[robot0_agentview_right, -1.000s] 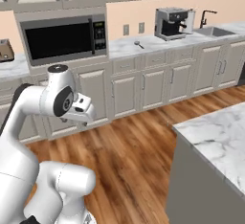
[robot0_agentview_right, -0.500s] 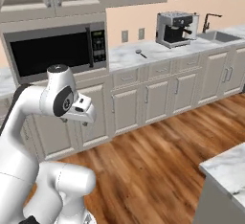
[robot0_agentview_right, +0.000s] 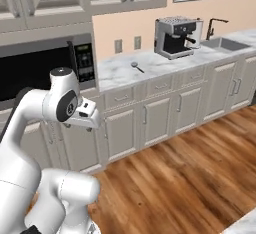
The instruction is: Take the fork and place it on the left side of the plate. Then take the spoon and place it on the right side of the plate. Make sure they're directly next to the plate.
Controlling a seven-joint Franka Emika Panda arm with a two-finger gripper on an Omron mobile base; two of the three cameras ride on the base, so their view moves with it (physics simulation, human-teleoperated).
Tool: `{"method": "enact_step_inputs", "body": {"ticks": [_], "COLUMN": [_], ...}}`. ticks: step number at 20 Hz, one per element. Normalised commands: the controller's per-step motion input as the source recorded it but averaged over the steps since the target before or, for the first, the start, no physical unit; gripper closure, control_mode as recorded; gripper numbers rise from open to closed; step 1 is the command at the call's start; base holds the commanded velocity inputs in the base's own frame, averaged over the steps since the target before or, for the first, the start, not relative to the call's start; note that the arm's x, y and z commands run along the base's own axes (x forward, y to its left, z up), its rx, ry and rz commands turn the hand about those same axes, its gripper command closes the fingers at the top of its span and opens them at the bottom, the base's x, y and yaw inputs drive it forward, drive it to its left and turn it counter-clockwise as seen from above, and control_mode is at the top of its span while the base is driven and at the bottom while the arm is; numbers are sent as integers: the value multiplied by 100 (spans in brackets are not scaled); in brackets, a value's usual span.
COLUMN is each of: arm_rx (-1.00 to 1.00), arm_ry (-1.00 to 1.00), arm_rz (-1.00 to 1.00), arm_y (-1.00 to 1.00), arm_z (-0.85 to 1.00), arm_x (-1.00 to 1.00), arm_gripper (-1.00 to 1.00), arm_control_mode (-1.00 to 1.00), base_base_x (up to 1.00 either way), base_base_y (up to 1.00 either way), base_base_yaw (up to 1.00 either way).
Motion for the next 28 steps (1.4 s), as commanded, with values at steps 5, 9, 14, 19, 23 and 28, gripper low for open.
{"method": "enact_step_inputs", "body": {"ticks": [5,9,14,19,23,28], "arm_rx": [0,0,0,0,0,0], "arm_ry": [0,0,0,0,0,0], "arm_rz": [0,0,0,0,0,0], "arm_y": [0,0,0,0,0,0], "arm_z": [0,0,0,0,0,0], "arm_x": [0,0,0,0,0,0], "arm_gripper": [-100,-100,-100,-100,-100,-100], "arm_control_mode": [100,100,100,100,100,100], "base_base_x": [100,100,100,100,82,71], "base_base_y": [-23,-43,-44,-11,-4,-18], "base_base_yaw": [-3,0,5,27,48,49]}}
